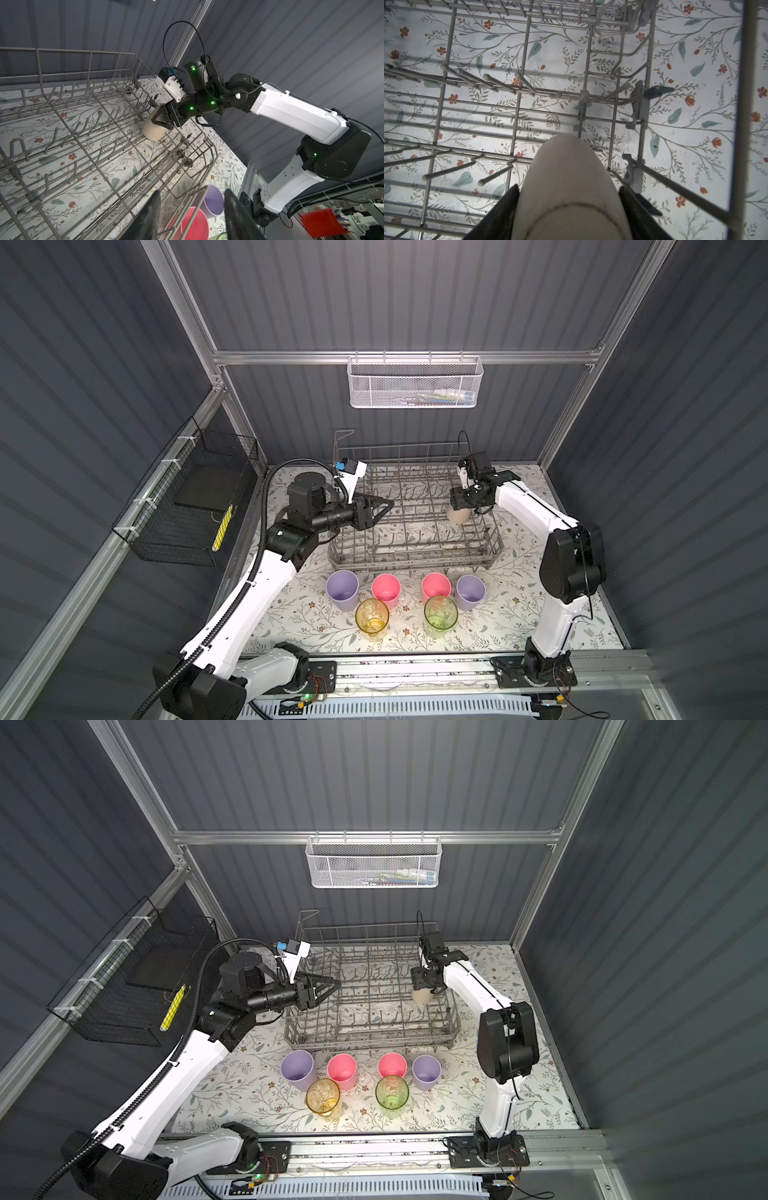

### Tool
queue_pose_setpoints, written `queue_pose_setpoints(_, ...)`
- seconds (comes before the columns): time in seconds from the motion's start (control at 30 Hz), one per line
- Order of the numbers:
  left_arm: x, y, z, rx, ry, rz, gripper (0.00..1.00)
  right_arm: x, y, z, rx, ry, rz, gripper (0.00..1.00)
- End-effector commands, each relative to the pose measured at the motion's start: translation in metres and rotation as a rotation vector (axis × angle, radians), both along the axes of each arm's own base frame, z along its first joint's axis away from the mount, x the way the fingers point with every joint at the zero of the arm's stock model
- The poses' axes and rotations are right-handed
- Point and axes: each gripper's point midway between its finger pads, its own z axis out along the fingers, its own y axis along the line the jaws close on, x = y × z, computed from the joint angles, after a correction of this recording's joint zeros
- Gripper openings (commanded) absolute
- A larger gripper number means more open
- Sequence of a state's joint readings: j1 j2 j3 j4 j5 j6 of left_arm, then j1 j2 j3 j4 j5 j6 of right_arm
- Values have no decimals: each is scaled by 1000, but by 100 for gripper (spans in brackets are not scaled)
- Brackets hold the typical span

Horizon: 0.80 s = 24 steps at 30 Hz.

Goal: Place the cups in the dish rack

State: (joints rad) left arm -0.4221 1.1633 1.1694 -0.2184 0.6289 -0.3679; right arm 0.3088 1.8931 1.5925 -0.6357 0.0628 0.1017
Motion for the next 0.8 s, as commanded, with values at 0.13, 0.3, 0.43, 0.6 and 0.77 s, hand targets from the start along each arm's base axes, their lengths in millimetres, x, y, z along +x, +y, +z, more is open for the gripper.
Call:
queue_pose_setpoints(0.13, -1, 1, -5, 11, -4, -14, 50, -1, 0, -9, -12, 7, -16, 66)
queue_pose_setpoints(0.3, -1, 2, -6, 16, 0, -13, 50, 0, 0, -5, -9, -5, -23, 80)
queue_pose_setpoints(0.43, -2, 2, -7, 19, 1, -11, 50, 2, -1, 2, -5, -27, -25, 90)
queue_pose_setpoints(0.6, -2, 4, -5, 24, -1, -4, 50, 5, -4, 22, -3, -88, -43, 93)
queue_pose_setpoints(0.77, -6, 9, -4, 45, -5, 13, 50, 0, -13, 66, 0, -210, -65, 94)
